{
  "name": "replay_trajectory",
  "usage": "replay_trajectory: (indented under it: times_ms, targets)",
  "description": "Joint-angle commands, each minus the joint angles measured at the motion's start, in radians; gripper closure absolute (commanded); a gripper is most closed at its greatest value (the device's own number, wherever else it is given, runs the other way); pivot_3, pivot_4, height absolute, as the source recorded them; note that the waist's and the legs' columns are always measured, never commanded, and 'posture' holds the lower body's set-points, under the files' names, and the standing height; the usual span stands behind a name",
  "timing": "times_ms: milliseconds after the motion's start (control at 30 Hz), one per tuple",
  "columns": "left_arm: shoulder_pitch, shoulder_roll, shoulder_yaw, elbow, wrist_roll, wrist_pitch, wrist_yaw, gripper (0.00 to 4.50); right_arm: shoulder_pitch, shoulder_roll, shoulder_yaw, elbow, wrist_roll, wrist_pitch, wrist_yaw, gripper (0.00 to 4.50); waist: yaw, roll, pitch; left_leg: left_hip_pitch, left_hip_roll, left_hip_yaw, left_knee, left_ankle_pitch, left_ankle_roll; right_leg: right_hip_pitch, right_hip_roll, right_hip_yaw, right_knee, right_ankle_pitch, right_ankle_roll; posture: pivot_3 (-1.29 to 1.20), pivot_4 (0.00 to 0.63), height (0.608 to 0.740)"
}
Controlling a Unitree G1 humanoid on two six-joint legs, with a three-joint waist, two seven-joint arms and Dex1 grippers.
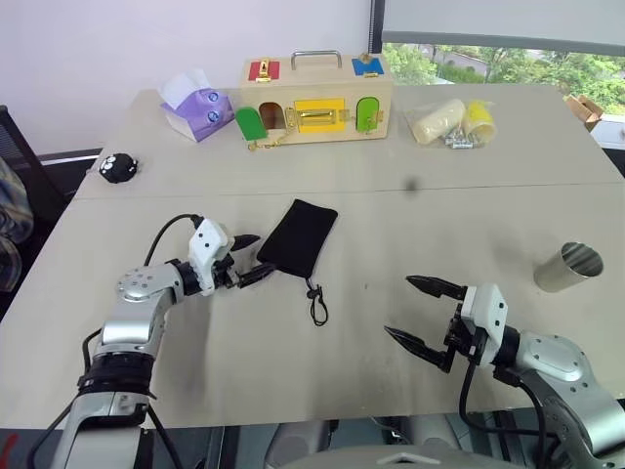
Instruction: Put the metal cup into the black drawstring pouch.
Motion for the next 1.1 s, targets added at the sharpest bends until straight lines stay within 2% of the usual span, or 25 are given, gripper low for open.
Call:
replay_trajectory:
  times_ms: [33, 133, 167, 400, 600, 800, 1000, 1100]
  targets:
    - [-0.02, -0.016, 0.0, -0.018, 0.001, -0.002, 0.02, 2.5, -0.019, -0.008, -0.014, -0.029, 0.012, -0.021, 0.008, 0.0, 0.0, 0.0, 0.0, 0.0, 0.0, 0.0, 0.0, 0.0, 0.0, 0.0, 0.0, 0.0, 0.0, 0.0, 0.0, 0.0, 0.15, 0.74]
    - [-0.009, -0.036, -0.009, -0.041, 0.0, -0.001, 0.032, 4.06, -0.017, -0.013, -0.023, -0.032, 0.019, -0.018, 0.011, 0.0, 0.0, 0.0, 0.0, 0.0, 0.0, 0.0, 0.001, 0.0, 0.0, 0.0, 0.0, 0.0, 0.0, 0.0, 0.0, 0.0, 0.15, 0.74]
    - [-0.005, -0.042, -0.012, -0.048, 0.0, 0.0, 0.037, 4.45, -0.015, -0.014, -0.028, -0.034, 0.023, -0.017, 0.011, 0.0, 0.0, 0.0, 0.0, 0.0, 0.0, 0.0, 0.001, 0.001, -0.001, 0.0, 0.0, 0.0, 0.0, 0.0, 0.0, 0.0, 0.15, 0.74]
    - [0.029, -0.09, -0.014, -0.111, -0.006, 0.02, 0.089, 4.45, -0.014, -0.015, -0.126, -0.018, 0.058, -0.02, -0.011, 0.0, 0.0, -0.001, 0.0, 0.0, 0.0, 0.001, 0.001, 0.002, -0.003, 0.0, 0.0, 0.001, 0.0, 0.0, 0.0, 0.0, 0.15, 0.74]
    - [0.015, -0.169, 0.008, -0.179, -0.02, 0.113, 0.229, 4.45, -0.081, -0.047, -0.291, -0.007, 0.111, 0.027, -0.068, 0.0, 0.001, -0.001, 0.0, 0.0, 0.0, 0.001, 0.003, 0.002, -0.002, 0.001, 0.0, 0.001, 0.001, 0.001, 0.001, 0.0, 0.15, 0.74]
    - [-0.039, -0.268, 0.013, -0.254, 0.014, 0.234, 0.464, 4.45, -0.127, -0.176, -0.451, 0.015, 0.132, 0.086, -0.051, 0.0, 0.003, -0.001, -0.001, -0.001, -0.001, 0.001, 0.005, 0.002, -0.003, 0.001, 0.0, 0.001, 0.001, 0.001, 0.002, 0.0, 0.15, 0.74]
    - [-0.129, -0.445, -0.012, -0.333, 0.063, 0.436, 0.761, 4.45, -0.02, -0.284, -0.592, 0.032, 0.095, 0.128, -0.006, 0.0, 0.015, -0.003, -0.001, -0.004, -0.002, 0.002, 0.009, 0.002, -0.003, 0.001, 0.0, 0.001, 0.001, 0.003, 0.004, 0.0, 0.15, 0.74]
    - [-0.141, -0.509, -0.017, -0.37, 0.074, 0.507, 0.847, 4.45, 0.019, -0.307, -0.624, 0.046, 0.067, 0.132, 0.003, 0.0, 0.017, -0.004, -0.001, -0.006, -0.002, 0.004, 0.013, 0.002, -0.003, 0.001, 0.0, 0.003, 0.002, 0.004, 0.006, 0.0, 0.15, 0.74]
